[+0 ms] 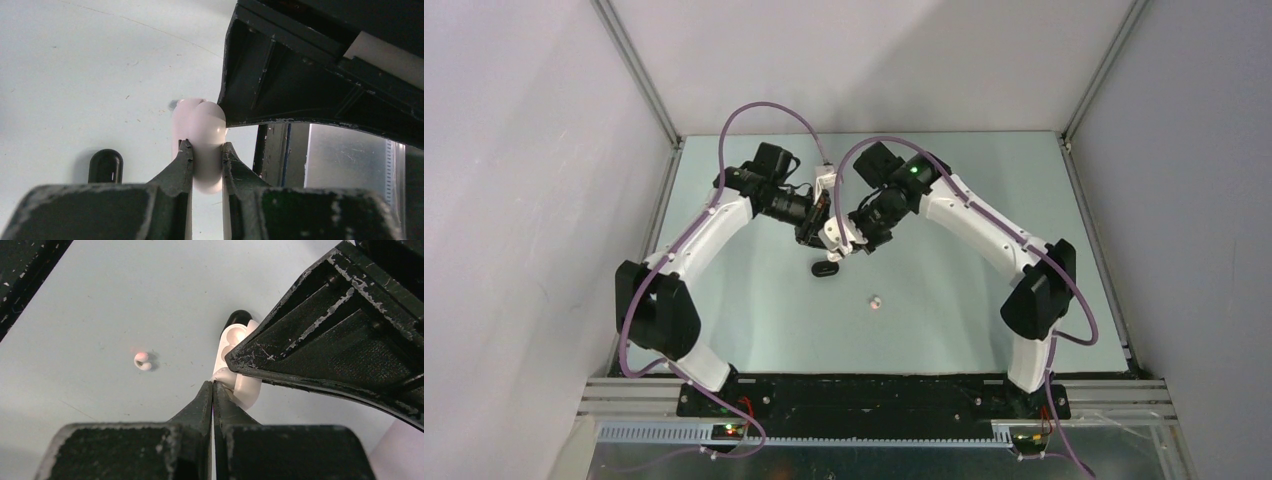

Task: Insert the wireless bluetooth earbuds into the charging case
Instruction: Insert the right earbud into the right side groove of the charging case.

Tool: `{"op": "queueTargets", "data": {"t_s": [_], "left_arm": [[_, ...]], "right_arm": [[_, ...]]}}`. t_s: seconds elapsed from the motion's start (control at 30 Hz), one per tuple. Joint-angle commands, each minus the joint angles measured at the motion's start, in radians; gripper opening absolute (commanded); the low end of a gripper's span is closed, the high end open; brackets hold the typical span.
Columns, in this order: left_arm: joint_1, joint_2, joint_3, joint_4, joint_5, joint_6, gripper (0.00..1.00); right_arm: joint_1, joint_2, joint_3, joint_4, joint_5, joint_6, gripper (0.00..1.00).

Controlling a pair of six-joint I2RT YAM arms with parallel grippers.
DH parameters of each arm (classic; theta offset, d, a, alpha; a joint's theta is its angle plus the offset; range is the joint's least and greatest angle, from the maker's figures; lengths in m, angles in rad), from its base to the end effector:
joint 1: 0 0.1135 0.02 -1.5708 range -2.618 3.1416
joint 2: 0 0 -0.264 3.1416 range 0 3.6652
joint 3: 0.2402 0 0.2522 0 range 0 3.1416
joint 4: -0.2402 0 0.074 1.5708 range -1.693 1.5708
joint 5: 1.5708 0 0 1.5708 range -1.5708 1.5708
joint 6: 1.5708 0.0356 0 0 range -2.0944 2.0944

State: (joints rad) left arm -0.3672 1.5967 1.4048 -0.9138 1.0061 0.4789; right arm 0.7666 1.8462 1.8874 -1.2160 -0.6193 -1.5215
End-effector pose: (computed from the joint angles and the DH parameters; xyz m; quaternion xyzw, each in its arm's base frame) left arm 0.2883 -0.1431 0.3064 0.4513 0.7318 -0.4571 0.2278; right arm 0.2549 0.2742 0.3426 -0.8749 0.3320 0.2087 0.2843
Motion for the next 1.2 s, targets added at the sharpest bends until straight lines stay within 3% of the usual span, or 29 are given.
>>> {"op": "queueTargets", "data": {"t_s": [0.0,1.17], "left_arm": [[-0.01,-0.005,0.048,-0.023,0.045,0.02,0.0],[-0.011,0.002,0.043,-0.022,0.052,0.006,0.0]], "right_arm": [[-0.012,0.034,0.086,-0.068,-0.03,0.02,0.0],[0.021,0.058,0.1,-0.136,-0.028,0.055,0.0]]}}
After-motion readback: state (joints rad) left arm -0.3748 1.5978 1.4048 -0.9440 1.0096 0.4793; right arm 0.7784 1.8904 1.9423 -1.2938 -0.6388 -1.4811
